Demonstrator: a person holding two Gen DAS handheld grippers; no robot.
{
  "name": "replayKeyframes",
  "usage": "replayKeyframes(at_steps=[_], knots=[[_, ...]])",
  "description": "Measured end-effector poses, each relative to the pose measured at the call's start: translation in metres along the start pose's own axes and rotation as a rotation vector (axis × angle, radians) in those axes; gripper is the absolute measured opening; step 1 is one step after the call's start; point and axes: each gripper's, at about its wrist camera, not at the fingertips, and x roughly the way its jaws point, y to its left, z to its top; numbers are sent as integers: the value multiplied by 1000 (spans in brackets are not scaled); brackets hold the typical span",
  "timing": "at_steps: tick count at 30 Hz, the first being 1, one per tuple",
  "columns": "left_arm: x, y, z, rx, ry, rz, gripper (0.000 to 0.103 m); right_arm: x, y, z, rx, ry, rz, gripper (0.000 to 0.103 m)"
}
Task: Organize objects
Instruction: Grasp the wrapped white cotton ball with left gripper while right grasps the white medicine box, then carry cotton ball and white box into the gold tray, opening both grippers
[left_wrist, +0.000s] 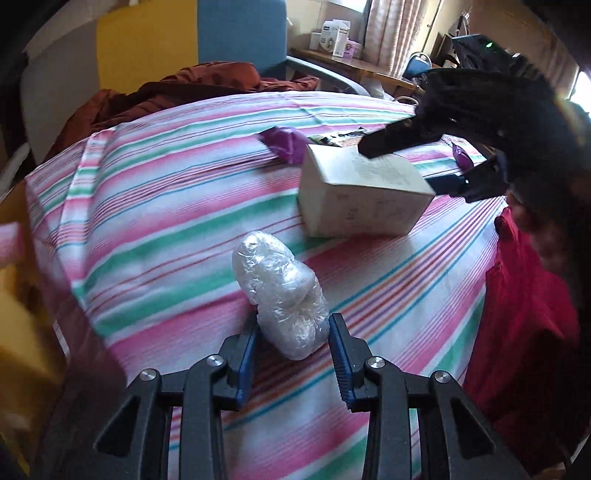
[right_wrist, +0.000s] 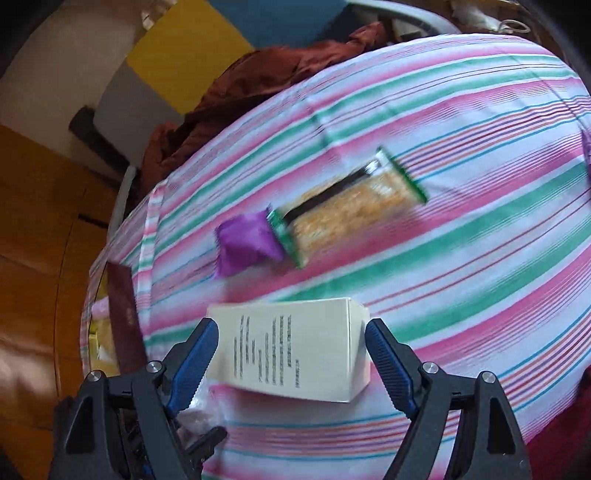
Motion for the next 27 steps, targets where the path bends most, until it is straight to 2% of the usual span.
replayKeyframes(at_steps=[3, 7, 10, 13, 14, 17, 19, 21, 23, 25, 27], knots=[[-4, 5, -6, -12, -3, 3, 37, 0, 26, -17, -124, 43, -34, 84], [-5, 8, -10, -25, -8, 3, 37, -18, 58, -29, -360, -56, -273, 83], [-4, 8, -8, -21, -9, 3, 37, -13, 72, -29, -489, -46, -324, 83], [-5, 7, -9, -17, -10, 8, 37, 8, 86, -28, -606, -25, -425, 84], [-5, 7, -9, -14, -10, 11, 37, 15, 89, -24, -628, -32, -415, 90], [-7, 7, -9, -8, -9, 17, 36, 32, 90, -19, -653, 29, -431, 88], [-9, 7, -10, -12, -13, 17, 35, 44, 87, -24, -655, 71, -444, 80], [-14, 8, -11, -21, -17, 14, 35, 46, 85, -32, -646, 79, -440, 60], [-24, 6, -12, -15, -37, 18, 35, 42, 82, -36, -612, 71, -406, 50], [-40, 3, -12, -6, -76, 17, 35, 38, 81, -39, -595, 51, -420, 49], [-58, 1, -13, -1, -112, 21, 35, 28, 83, -40, -579, 25, -397, 49]])
